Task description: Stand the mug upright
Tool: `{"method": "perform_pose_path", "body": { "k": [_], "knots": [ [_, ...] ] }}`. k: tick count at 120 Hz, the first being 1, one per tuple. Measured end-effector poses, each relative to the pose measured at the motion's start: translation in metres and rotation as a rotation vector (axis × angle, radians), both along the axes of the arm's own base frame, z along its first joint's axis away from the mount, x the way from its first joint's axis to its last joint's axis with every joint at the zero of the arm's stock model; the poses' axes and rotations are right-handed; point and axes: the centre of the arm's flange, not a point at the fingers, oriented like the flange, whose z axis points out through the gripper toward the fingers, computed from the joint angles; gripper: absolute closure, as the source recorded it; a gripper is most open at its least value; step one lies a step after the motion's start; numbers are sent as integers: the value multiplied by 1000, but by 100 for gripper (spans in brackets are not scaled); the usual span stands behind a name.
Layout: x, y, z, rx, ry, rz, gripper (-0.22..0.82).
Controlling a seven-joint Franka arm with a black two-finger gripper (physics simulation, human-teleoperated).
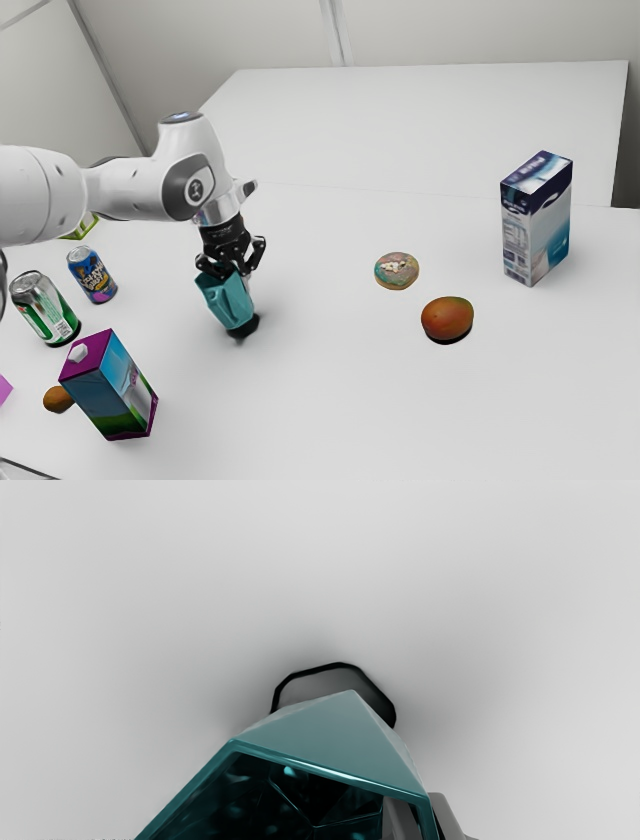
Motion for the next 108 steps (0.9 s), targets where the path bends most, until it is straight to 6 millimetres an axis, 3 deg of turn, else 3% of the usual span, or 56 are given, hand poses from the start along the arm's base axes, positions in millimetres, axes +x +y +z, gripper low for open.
{"method": "perform_pose_path", "body": {
  "k": [76, 108],
  "knots": [
    [1, -7, -19, 63, -60, 269, 78],
    [3, -8, -20, 60, -67, 333, 28]
  ]
}}
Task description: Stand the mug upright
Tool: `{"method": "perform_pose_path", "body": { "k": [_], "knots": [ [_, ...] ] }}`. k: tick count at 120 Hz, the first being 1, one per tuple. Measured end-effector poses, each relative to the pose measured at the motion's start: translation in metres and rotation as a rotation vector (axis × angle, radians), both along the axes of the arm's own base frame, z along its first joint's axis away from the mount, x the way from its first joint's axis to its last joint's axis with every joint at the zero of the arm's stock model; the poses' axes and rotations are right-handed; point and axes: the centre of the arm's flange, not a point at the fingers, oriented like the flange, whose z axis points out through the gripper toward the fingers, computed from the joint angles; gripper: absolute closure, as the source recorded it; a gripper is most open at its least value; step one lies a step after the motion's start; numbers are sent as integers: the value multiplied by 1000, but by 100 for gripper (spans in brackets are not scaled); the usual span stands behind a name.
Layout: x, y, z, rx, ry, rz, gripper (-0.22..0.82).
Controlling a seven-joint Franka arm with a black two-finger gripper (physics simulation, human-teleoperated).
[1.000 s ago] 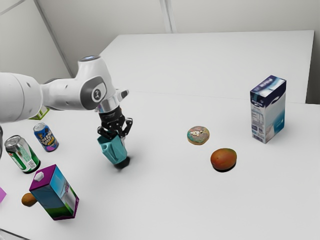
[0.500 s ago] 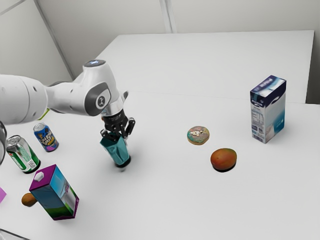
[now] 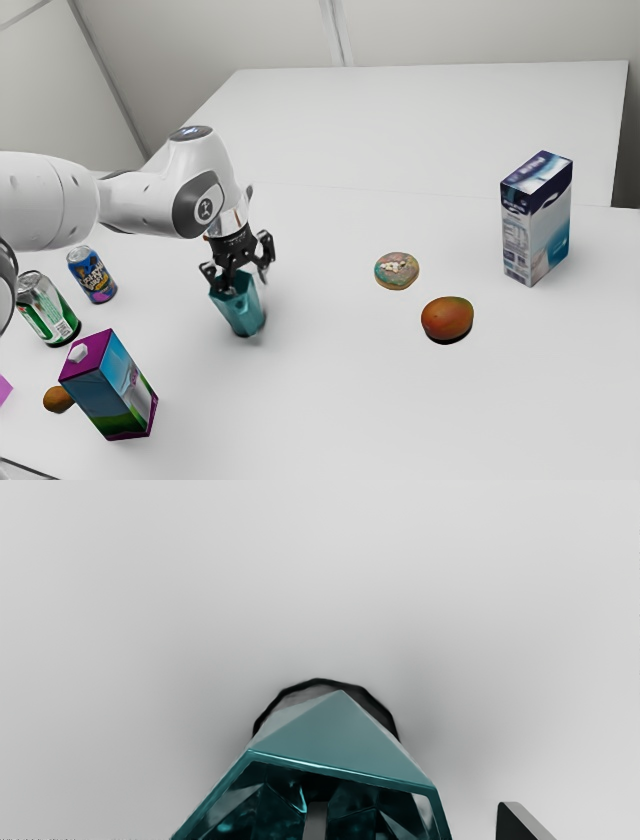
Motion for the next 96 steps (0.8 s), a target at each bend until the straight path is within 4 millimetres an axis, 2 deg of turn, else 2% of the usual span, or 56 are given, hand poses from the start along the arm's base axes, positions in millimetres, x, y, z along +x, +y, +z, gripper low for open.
{"method": "perform_pose_path", "body": {
  "k": [22, 54, 80, 96],
  "knots": [
    [3, 0, 5, -3, -12, 21, 12],
    [8, -1, 22, -11, -36, 29, 3],
    [13, -3, 52, -19, -47, 18, 1],
    [22, -3, 93, -5, -70, -29, 1]
  ]
}}
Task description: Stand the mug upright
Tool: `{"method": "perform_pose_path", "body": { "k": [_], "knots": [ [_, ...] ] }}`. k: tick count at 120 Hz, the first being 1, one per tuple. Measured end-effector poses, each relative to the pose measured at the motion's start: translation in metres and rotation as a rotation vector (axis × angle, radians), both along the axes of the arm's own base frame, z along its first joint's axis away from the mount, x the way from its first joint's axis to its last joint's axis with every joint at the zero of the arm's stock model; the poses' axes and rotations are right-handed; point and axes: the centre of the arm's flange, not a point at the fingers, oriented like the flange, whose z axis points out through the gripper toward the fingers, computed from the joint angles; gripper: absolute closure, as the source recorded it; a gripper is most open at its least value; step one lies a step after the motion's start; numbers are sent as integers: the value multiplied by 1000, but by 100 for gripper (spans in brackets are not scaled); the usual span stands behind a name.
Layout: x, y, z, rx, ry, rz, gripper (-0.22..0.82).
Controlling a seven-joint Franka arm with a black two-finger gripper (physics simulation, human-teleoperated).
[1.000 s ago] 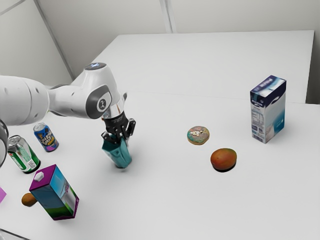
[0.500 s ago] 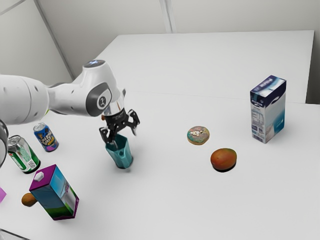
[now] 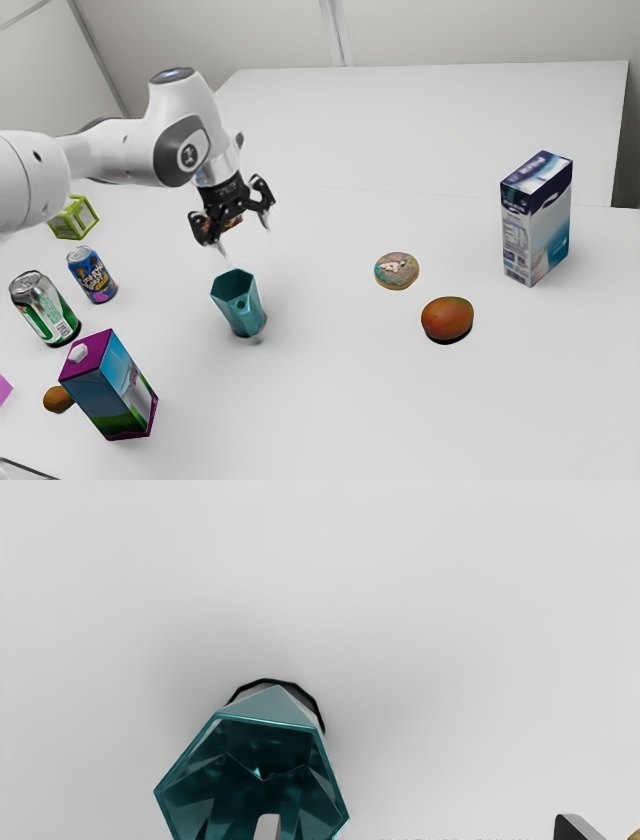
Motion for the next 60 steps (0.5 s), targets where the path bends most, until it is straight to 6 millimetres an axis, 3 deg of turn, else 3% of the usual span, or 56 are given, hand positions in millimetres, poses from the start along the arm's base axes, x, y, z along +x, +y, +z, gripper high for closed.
{"method": "perform_pose_path", "body": {
  "k": [60],
  "knots": [
    [-6, 37, 138, 156, -19, -403, 0]
  ]
}}
